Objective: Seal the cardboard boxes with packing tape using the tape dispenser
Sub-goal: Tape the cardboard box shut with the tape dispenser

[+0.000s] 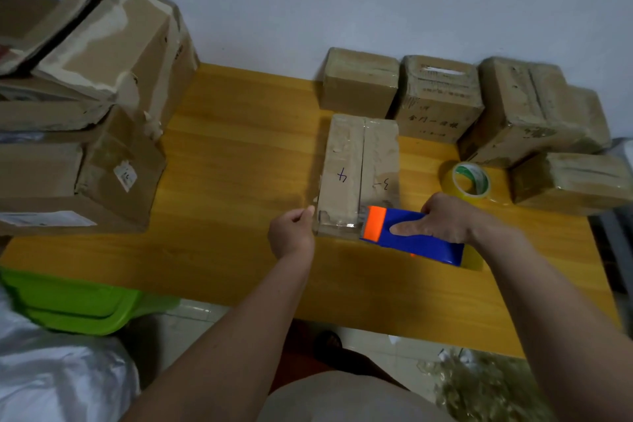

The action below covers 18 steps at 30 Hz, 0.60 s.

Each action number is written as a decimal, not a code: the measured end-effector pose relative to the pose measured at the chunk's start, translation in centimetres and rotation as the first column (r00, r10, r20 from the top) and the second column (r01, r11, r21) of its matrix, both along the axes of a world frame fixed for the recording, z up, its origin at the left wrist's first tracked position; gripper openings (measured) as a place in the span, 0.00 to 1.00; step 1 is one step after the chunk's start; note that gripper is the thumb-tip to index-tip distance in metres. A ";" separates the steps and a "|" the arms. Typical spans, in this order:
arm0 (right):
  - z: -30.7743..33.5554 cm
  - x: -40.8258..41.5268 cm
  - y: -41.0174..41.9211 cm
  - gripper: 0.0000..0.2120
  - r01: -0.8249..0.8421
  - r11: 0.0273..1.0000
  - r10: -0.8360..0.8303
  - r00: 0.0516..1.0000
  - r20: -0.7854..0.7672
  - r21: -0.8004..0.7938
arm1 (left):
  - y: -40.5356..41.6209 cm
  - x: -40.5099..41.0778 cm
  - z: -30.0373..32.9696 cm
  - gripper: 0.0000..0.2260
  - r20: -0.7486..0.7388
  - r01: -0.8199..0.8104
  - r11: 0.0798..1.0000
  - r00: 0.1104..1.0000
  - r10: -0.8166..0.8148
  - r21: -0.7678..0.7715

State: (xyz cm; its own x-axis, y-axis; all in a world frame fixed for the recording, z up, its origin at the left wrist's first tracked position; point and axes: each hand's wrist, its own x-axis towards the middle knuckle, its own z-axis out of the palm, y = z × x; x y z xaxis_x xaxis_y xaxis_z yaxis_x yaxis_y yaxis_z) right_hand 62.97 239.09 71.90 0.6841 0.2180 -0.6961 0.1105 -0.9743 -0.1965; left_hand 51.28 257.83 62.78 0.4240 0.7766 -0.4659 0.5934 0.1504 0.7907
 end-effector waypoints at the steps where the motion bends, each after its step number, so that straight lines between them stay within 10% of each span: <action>1: -0.2 0.0 0.2 0.33 -0.016 1.000 0.017 1.000 0.017 -0.022 | 0.0 0.1 -0.2 0.08 -0.011 0.010 1.000 1.000 -0.010 0.000; 9: -1.3 0.0 0.3 0.32 -0.061 0.997 0.063 0.998 0.031 -0.056 | -0.2 0.0 -1.8 0.12 -0.053 0.179 0.977 0.983 -0.174 0.112; 13: -1.4 0.1 -0.1 0.29 -0.053 0.999 0.053 0.999 0.015 -0.005 | -0.2 -0.2 -1.5 0.17 -0.386 0.417 0.868 0.873 -0.299 0.270; 15: -1.6 0.1 -0.2 0.29 -0.051 0.999 0.051 0.999 0.016 0.010 | -0.8 -0.6 -1.3 0.30 -0.338 0.541 0.687 0.841 -0.423 0.486; 18: -1.6 0.2 -0.5 0.30 -0.059 0.998 0.059 0.998 0.016 0.014 | -2.0 -1.4 -1.5 0.34 -0.470 0.750 0.054 0.467 -0.749 0.659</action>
State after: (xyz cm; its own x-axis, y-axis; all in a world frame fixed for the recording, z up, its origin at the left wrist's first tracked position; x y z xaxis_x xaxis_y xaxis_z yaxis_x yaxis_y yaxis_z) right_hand 63.17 238.58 70.26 0.6803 0.2686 -0.6820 0.1711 -0.9629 -0.2086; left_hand 49.92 255.85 61.28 0.9987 0.0321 0.0390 0.0197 -0.9584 0.2849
